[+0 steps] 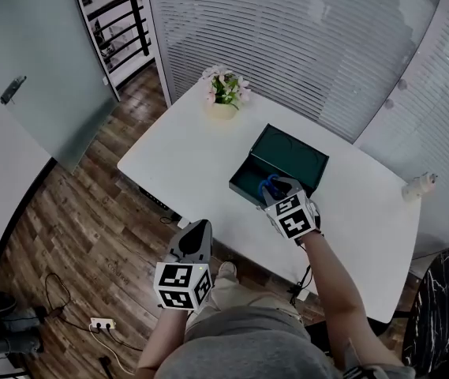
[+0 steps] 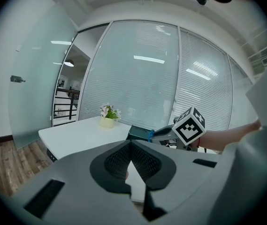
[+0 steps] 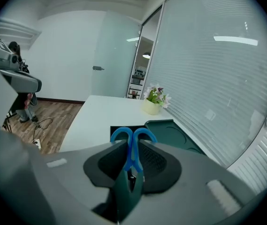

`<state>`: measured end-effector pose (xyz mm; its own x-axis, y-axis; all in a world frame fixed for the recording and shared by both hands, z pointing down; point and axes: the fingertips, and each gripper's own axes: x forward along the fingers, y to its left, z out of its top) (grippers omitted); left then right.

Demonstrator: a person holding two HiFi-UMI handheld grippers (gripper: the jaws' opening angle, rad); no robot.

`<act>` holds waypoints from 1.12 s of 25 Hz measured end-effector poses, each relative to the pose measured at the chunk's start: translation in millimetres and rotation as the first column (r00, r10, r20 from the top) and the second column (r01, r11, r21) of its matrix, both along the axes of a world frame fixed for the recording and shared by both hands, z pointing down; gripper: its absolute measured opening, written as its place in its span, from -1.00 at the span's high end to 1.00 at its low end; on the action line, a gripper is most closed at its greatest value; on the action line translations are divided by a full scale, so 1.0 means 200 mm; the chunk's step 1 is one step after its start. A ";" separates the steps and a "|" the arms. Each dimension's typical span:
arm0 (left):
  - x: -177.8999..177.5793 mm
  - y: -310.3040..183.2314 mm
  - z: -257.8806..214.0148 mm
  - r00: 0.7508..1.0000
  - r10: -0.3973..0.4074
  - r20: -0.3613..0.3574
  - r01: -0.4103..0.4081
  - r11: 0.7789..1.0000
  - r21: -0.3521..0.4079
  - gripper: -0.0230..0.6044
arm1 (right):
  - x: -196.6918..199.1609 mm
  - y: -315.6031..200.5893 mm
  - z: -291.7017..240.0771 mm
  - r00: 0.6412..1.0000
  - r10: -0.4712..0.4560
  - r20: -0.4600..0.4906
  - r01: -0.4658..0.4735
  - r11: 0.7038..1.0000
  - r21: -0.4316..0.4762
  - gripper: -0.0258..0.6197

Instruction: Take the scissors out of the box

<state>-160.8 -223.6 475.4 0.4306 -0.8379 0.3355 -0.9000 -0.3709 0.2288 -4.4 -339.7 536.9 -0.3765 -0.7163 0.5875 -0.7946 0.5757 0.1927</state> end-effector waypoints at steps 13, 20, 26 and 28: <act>0.11 0.28 -0.12 0.999 0.035 0.020 -0.036 0.997 0.075 0.91 | 0.05 0.33 -0.39 0.994 0.048 0.095 -0.069 0.970 0.232 0.64; 0.17 0.46 -0.18 0.997 0.060 0.037 -0.064 0.992 0.110 0.91 | 0.10 0.61 -0.56 0.983 0.068 0.170 -0.118 0.945 0.304 0.64; 0.22 0.58 -0.23 0.997 0.068 0.026 -0.070 0.990 0.122 0.91 | 0.18 0.86 -0.63 0.968 0.098 0.232 -0.173 0.928 0.330 0.64; 0.25 0.61 -0.24 0.997 0.072 0.015 -0.074 0.989 0.126 0.91 | 0.20 0.94 -0.64 0.963 0.103 0.249 -0.185 0.924 0.335 0.64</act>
